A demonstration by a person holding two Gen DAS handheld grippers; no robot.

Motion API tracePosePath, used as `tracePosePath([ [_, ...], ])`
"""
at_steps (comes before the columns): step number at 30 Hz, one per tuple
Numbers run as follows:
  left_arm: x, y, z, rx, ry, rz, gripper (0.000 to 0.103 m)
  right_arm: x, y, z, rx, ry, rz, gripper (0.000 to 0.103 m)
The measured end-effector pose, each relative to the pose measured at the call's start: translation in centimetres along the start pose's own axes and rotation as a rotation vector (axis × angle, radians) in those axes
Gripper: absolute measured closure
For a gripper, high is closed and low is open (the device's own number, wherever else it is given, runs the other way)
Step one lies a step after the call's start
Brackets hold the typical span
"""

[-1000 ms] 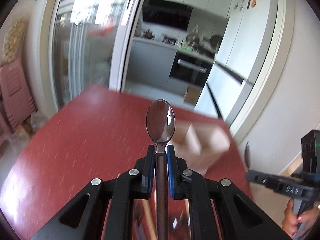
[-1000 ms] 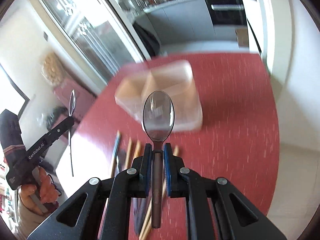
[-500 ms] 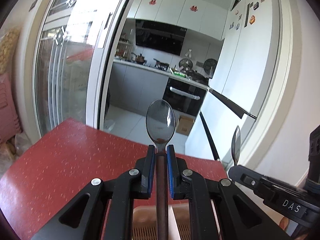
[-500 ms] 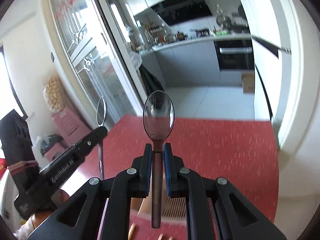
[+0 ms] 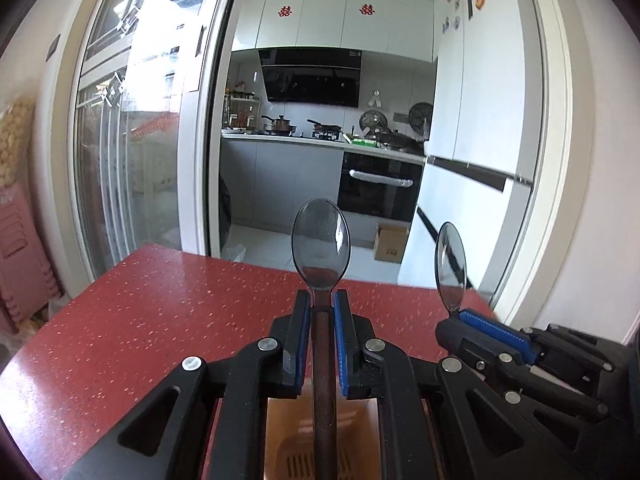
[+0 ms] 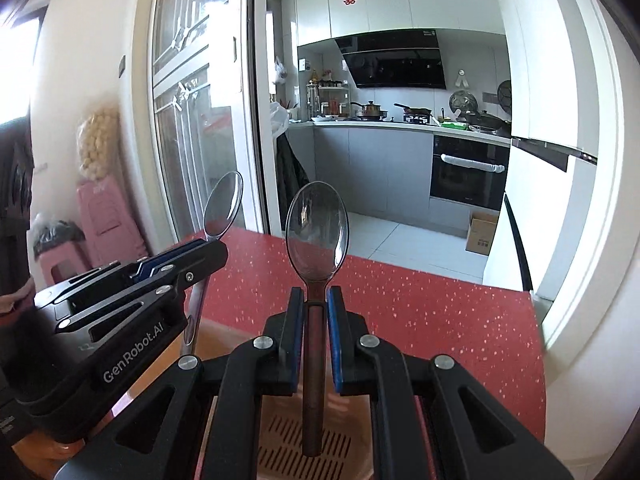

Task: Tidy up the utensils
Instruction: 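Lift the dark spoon with the right gripper and drop it into the pink caddy, then return the right gripper to the utensil row and open it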

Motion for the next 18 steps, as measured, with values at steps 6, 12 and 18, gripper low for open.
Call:
tracePosePath([
  [6,1.0,-1.1,0.2,-0.027,0.012,0.039,0.061,0.9,-1.5,-0.4,0.002,0.019,0.033,0.090],
  [12,2.4,-1.1,0.6,-0.011,0.025,0.062,0.061,1.1,-2.3,-0.6,-0.016,0.061,0.096,0.090],
  [18,4.5,-0.1,1.2,0.013,0.017,0.089,0.061,2.2,-1.2,-1.1,-0.073,0.068,0.104,0.059],
])
Point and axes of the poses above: each gripper's, at about its wrist camera, not at the fingertips, and x roughly against the way its jaws point, z to its left, y to its top, the point moved 6 cm from there along -x, roughly the way its jaws point, and after that the axes turned 10 degrees about -z, right-handed, at the moved point
